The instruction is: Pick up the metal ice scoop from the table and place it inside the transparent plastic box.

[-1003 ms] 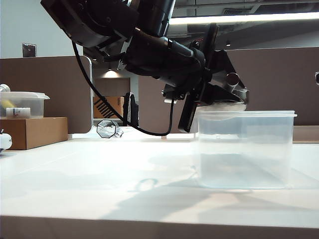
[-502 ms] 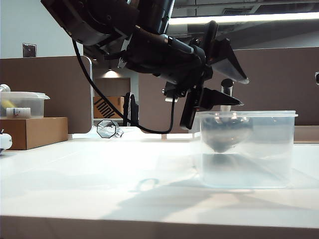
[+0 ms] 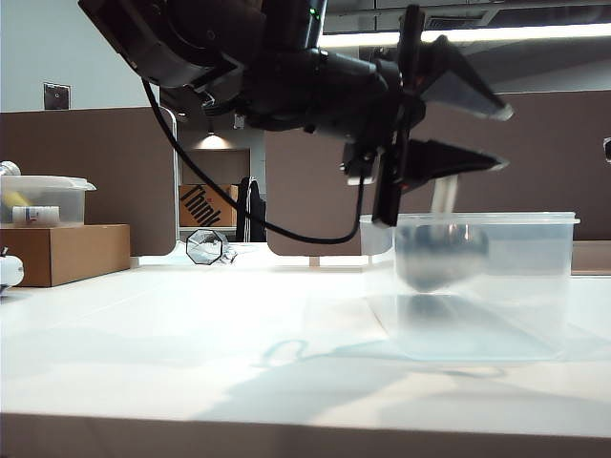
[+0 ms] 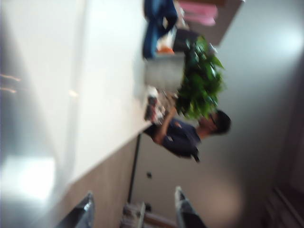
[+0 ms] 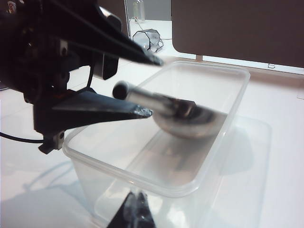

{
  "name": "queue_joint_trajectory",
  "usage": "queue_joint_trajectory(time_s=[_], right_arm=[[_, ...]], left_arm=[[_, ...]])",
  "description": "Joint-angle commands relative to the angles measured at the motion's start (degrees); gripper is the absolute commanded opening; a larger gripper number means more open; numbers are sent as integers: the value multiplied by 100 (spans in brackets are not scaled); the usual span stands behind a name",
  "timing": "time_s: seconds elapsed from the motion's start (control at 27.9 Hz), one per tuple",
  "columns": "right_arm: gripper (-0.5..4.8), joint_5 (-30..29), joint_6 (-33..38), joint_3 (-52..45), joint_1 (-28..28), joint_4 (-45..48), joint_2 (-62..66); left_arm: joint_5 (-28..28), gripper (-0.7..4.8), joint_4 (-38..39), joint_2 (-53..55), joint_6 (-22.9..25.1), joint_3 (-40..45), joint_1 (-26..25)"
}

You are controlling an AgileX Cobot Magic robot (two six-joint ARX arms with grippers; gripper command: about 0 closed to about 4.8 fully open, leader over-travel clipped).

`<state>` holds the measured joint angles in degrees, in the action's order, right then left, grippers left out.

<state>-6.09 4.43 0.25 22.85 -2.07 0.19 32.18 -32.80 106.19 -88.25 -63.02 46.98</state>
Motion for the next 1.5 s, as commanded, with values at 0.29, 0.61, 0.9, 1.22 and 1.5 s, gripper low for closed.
queue_joint_trajectory(time_s=[0.29,0.61,0.9,1.22,1.5], right_arm=[[-1,-4,-13,4,9,61,2],[-1,-4,-13,4,13,61,0],[-1,-7,-13,4,140,61,0],[-1,-15,-13,4,-4,59,0],[-1,-4,-13,4,-796,61,2]], left_arm=[[1110,208,-345,-11,-87,-2,4],[1270,-5,-1840,-149,-227,-2,-37],[1239,-5,-1947,-1040,577,-2,-160],[245,-5,-20,-2723,3351,0,-155],[-1307,-5,2398,-4391,6229,0,-149]])
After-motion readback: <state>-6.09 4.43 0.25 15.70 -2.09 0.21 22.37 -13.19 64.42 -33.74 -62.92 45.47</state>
